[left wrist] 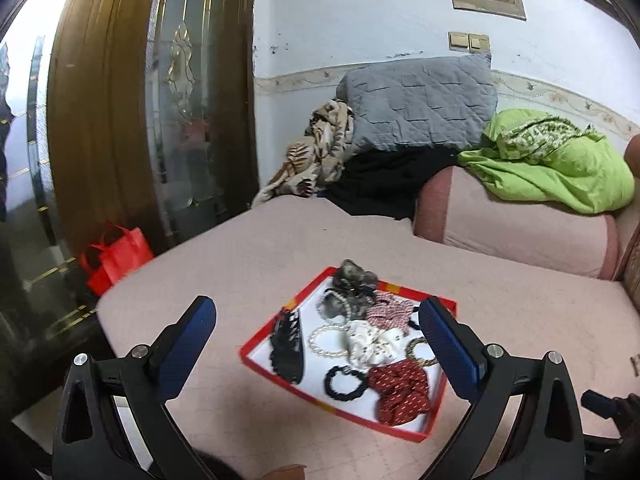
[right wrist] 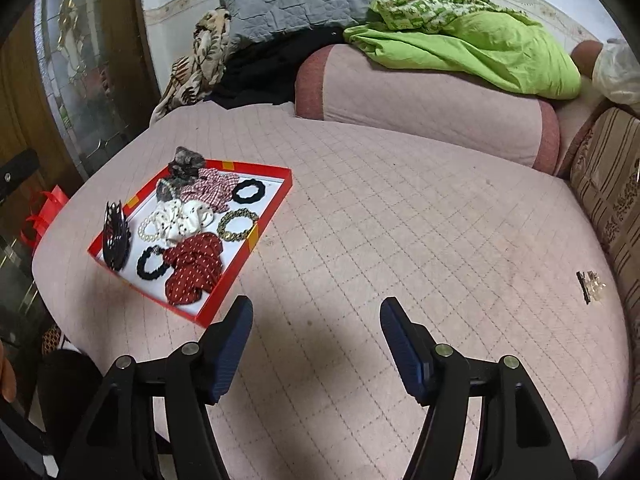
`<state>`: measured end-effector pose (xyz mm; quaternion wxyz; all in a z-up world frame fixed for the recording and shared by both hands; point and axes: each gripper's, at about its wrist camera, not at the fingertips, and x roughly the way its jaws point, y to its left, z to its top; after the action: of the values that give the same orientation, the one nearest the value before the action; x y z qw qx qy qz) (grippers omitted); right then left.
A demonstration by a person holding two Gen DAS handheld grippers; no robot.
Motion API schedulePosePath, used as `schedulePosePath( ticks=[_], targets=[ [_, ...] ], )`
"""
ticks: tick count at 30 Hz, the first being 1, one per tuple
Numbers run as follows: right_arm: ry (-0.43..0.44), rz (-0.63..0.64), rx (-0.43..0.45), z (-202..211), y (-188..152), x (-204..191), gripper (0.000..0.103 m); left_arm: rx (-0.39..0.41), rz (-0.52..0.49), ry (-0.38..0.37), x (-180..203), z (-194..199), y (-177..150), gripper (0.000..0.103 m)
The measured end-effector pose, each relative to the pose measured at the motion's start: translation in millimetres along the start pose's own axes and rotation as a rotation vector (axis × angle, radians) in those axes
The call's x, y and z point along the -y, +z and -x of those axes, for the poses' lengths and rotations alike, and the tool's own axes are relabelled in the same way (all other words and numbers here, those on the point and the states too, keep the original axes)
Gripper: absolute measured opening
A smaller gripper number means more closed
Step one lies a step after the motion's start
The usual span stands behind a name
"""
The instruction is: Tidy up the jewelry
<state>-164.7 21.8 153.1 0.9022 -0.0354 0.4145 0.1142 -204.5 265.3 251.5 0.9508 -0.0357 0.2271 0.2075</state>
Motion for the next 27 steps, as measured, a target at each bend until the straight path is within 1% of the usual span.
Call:
schedulePosePath(
  ticks=[5,9,12,17,24,27],
  targets=[
    [0.007,0.021,-0.009,-0.7,-5.9,-8.4,0.072,-0.052,-0.028,0.013,8.0,6.3,-13.4,0.101],
    [-0.022,0.028,-0.012,-2.3,-9.7,-12.8,0.073,-0.147,-0.081,0.040,22.7,1.0,-26.1,0.101],
    [-0.083,0.042,0.001,-2.3,-11.7,-14.6,0.074,-0.196,-0.106,0.029,29.1,-4.4,-35.2,0.101],
    [-0.142,0.045,0.023,-0.2,-10.8,-14.9,0.075,-0.256,-0.117,0.010,30.9,-14.0,-46.2,0.101],
    [-0.147,0.054,0.022,-0.8,-9.1,-20.0,0.078,-0.319,-0.084,-0.035,21.2,-24.9,-52.7,0.101],
    [-0.132,0.037,-0.012,-4.6,-9.1,-20.1,0.079,-0.341,-0.088,-0.061,22.5,-27.1,-56.6,0.101]
  ],
)
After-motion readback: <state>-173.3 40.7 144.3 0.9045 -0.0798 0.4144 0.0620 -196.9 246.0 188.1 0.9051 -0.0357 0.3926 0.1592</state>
